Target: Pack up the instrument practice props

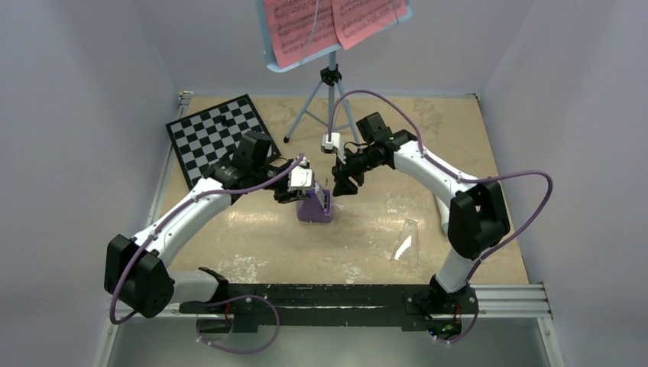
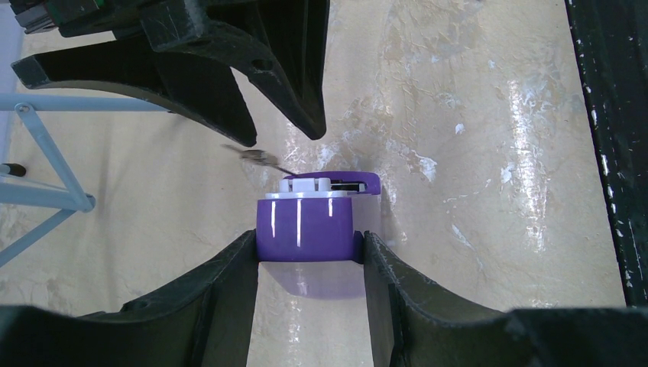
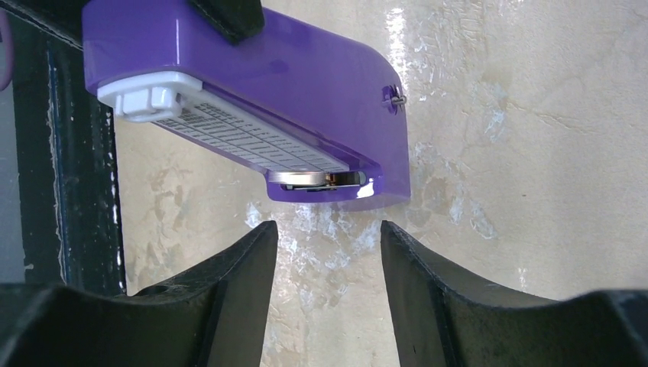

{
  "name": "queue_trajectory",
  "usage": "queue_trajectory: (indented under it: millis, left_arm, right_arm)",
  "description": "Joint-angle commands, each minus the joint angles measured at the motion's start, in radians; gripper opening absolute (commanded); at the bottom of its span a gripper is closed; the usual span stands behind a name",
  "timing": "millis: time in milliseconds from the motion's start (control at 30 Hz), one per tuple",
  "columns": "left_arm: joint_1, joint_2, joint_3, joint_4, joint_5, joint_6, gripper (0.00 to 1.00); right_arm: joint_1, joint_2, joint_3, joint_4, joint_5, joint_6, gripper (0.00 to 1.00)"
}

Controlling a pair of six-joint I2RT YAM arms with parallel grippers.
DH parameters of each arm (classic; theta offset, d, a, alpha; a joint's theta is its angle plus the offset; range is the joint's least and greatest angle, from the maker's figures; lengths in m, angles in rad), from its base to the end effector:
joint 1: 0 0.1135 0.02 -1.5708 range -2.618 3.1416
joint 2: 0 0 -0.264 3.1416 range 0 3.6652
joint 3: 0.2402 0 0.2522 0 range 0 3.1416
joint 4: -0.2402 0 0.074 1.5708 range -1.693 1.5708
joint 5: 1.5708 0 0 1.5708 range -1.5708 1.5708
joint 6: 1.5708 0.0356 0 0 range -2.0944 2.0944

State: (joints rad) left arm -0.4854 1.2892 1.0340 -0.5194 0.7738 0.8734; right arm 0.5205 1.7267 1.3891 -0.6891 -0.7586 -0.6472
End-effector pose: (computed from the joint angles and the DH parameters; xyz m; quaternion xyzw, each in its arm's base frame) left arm 0.2271 -0.1479 0.2938 0.6502 0.5722 -0.2721 0.4193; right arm 0.3033 0.2021 0.2644 -0.5762 0.6917 0.3401 0.2717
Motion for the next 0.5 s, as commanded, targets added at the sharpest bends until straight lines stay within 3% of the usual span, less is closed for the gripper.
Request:
queue_trajectory:
  millis: [0,200,467]
  left_arm:
    - [0.001,0.028,-0.024,-0.089,-0.034,0.008,0.00]
    - [0.001,0.025,-0.028,-0.091,-0.036,0.008,0.00]
    - [0.001,0.017,-0.034,-0.096,-0.040,0.005,0.00]
  right_arm:
    - [0.007,-0.036,0.028,0.005,-0.047,-0.008,0.56]
    - [0.005,0.018,0.085,0.077,-0.045,0.173,0.57]
    - [0.005,0.032,0.071,0.092,-0.034,0.222,0.56]
